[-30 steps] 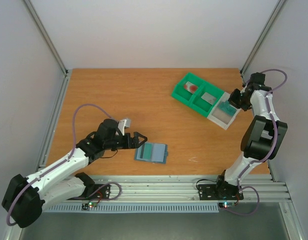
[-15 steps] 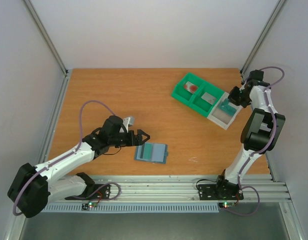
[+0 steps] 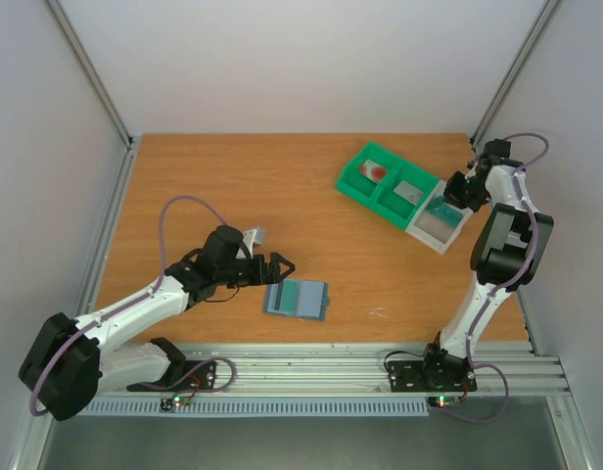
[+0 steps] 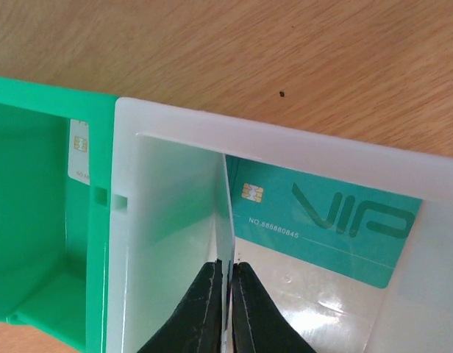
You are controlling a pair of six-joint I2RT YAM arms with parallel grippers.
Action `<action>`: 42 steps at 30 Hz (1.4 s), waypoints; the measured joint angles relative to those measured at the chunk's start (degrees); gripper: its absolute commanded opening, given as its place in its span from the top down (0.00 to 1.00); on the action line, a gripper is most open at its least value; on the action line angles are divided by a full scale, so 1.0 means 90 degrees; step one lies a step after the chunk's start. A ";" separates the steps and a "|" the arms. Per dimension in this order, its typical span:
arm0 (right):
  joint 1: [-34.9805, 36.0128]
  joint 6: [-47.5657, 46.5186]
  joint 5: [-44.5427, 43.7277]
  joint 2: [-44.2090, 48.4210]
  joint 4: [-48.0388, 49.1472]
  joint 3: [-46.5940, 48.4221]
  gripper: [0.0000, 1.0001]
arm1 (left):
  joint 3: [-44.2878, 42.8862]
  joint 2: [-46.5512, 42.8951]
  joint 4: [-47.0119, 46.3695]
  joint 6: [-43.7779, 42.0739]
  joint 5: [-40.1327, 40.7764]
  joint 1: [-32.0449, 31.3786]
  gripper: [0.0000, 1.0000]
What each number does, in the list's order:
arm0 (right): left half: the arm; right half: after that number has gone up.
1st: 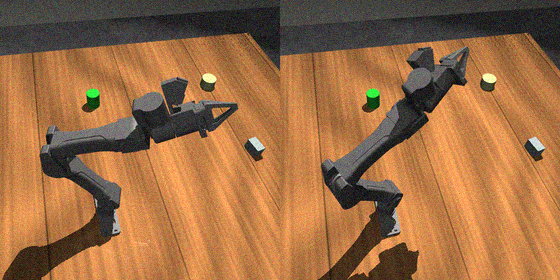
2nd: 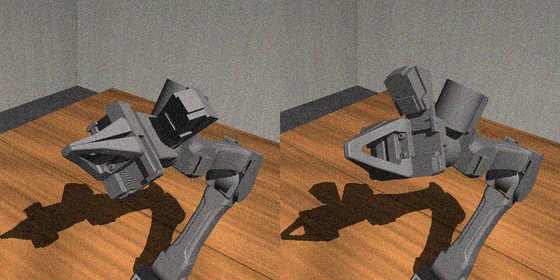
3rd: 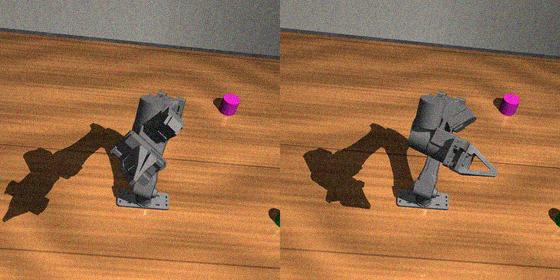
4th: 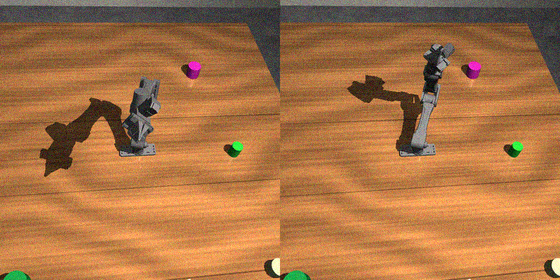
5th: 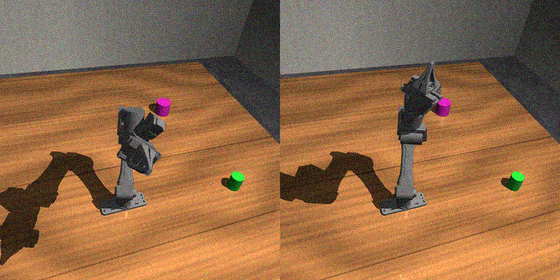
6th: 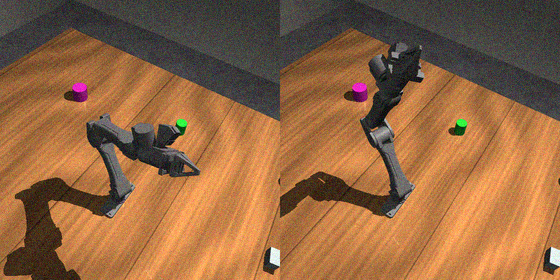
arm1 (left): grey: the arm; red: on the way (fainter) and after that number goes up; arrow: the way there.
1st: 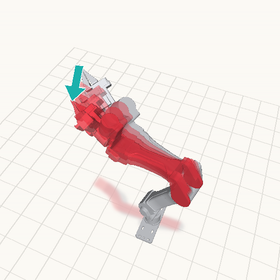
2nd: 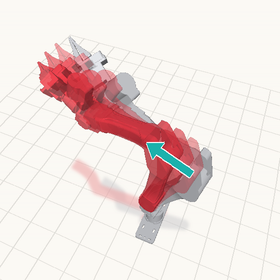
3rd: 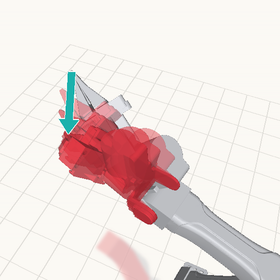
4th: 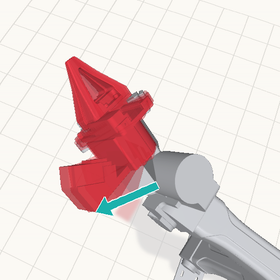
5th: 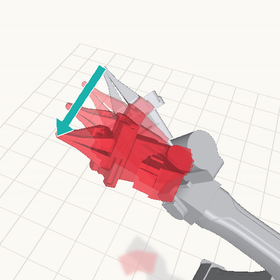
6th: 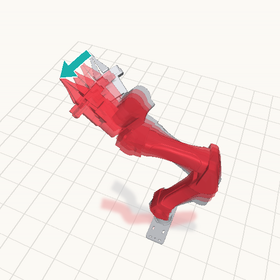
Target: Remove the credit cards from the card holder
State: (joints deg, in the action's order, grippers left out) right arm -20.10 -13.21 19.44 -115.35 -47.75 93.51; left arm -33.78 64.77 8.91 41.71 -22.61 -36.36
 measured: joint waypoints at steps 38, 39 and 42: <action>0.0063 0.0741 -0.0947 -0.0554 -0.0136 0.0777 0.67 | -0.0367 0.1035 -0.0129 0.0124 -0.0226 0.0002 0.01; 0.0080 0.0775 -0.0984 -0.0510 -0.0136 0.0777 0.66 | -0.0393 0.1078 -0.0092 0.0119 -0.0226 0.0002 0.01; 0.0138 0.0882 -0.1049 -0.0401 -0.0138 0.0782 0.64 | -0.0474 0.1185 0.0005 0.0087 -0.0231 0.0002 0.01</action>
State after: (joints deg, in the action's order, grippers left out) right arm -18.85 -5.28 10.00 -118.96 -48.99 100.55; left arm -38.04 75.44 8.95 42.50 -24.69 -36.34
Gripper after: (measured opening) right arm 0.344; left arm 0.994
